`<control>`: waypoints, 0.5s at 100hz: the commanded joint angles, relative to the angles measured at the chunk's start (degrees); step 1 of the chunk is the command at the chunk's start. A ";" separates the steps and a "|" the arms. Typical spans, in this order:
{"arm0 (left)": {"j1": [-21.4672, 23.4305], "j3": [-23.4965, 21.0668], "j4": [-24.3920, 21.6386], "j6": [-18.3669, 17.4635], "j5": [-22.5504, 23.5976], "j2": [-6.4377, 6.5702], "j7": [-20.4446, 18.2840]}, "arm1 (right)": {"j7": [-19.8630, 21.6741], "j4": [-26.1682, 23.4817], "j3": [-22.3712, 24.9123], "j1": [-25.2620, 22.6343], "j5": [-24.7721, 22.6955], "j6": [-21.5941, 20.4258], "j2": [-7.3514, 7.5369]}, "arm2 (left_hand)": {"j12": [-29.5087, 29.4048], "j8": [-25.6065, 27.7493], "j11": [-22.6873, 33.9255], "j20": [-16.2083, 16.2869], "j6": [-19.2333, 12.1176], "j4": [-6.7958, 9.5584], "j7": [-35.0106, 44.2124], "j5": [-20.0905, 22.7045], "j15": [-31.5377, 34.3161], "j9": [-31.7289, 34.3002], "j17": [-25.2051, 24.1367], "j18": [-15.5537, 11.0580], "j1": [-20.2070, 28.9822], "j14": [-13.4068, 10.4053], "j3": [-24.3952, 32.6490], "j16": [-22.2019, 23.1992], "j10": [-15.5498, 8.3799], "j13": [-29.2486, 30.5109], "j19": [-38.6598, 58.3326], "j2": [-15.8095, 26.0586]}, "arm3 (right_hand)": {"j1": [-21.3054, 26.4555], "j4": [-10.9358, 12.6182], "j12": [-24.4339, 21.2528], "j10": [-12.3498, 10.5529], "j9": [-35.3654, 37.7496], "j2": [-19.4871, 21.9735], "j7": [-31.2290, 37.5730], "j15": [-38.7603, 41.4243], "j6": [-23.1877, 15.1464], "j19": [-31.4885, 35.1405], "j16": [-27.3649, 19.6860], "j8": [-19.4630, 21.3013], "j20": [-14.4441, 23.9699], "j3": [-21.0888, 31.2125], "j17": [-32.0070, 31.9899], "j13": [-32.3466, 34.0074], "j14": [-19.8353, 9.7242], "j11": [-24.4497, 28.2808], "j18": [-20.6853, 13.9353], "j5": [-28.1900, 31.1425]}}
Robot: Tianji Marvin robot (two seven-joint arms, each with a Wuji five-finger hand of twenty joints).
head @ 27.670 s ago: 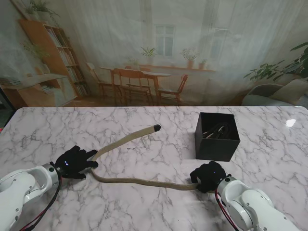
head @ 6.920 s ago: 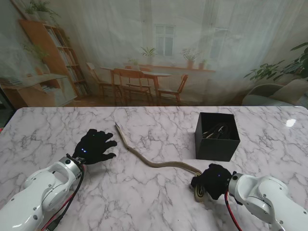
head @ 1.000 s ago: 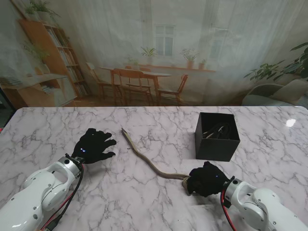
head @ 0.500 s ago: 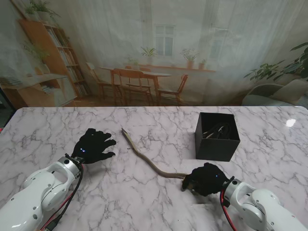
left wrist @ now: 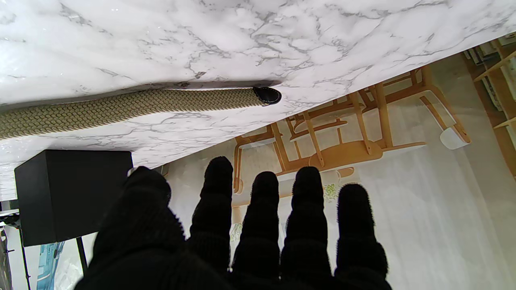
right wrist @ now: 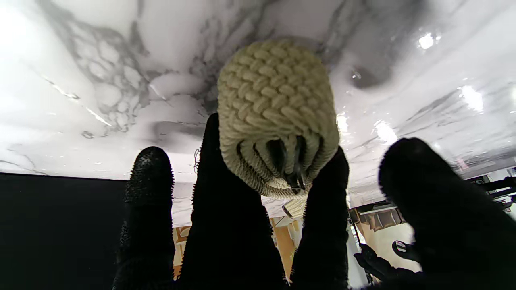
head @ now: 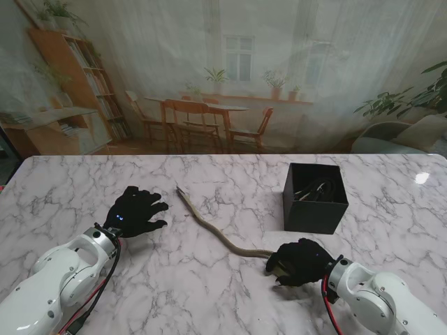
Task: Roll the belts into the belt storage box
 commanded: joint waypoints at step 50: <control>0.11 -0.05 -0.07 0.15 0.15 -0.10 -0.89 | 19.17 -4.27 1.08 -1.34 8.27 2.57 1.53 | 0.81 -0.44 0.89 0.77 1.26 0.14 -0.15 -0.09 0.90 1.13 -0.27 1.87 0.02 1.17 -1.33 0.63 0.48 0.96 -0.74 2.69 | 4.85 4.66 -5.73 5.50 -19.69 -1.35 -14.62 -22.20 28.56 -0.13 -19.75 0.13 -9.12 10.92 8.83 0.88 -4.27 -1.37 -12.77 -6.34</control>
